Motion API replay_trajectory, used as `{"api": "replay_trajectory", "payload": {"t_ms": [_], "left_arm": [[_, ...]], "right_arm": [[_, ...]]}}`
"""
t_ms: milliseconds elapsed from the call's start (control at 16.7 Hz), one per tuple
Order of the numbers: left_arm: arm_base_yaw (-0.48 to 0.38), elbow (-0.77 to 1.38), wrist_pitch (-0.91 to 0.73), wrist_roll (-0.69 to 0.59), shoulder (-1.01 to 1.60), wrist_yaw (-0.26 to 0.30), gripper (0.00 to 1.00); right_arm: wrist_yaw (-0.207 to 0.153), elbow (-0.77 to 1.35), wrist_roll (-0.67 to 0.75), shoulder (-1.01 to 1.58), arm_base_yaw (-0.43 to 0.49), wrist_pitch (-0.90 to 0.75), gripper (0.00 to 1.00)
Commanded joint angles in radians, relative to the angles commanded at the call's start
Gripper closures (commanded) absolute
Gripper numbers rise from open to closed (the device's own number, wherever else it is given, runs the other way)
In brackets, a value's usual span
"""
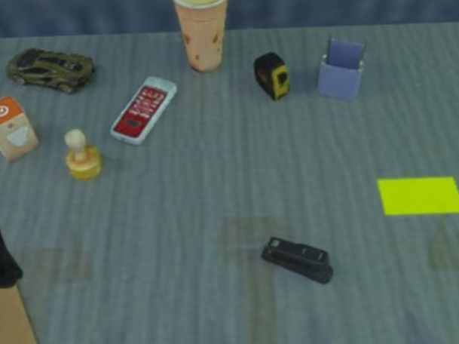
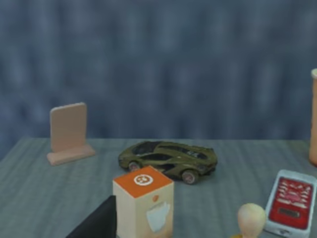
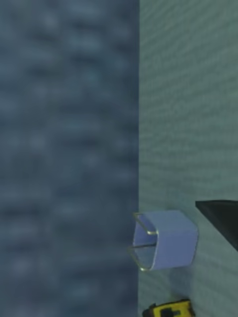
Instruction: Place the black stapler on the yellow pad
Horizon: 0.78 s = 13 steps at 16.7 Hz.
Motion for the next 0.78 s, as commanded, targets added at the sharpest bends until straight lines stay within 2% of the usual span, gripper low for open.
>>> {"api": "replay_trajectory", "payload": {"t_ms": [180, 360, 540, 780], "left_arm": [[0.000, 0.000, 0.000, 0.000, 0.000, 0.000, 0.00], [0.000, 0.000, 0.000, 0.000, 0.000, 0.000, 0.00], [0.000, 0.000, 0.000, 0.000, 0.000, 0.000, 0.00], [0.000, 0.000, 0.000, 0.000, 0.000, 0.000, 0.00]], "right_arm": [[-0.001, 0.010, -0.002, 0.010, 0.005, -0.007, 0.00], [-0.003, 0.103, -0.024, 0.104, 0.049, -0.073, 0.00], [-0.002, 0.277, -0.063, 0.293, 0.121, -0.192, 0.00], [0.000, 0.571, -0.132, 0.683, 0.246, -0.406, 0.00]]}}
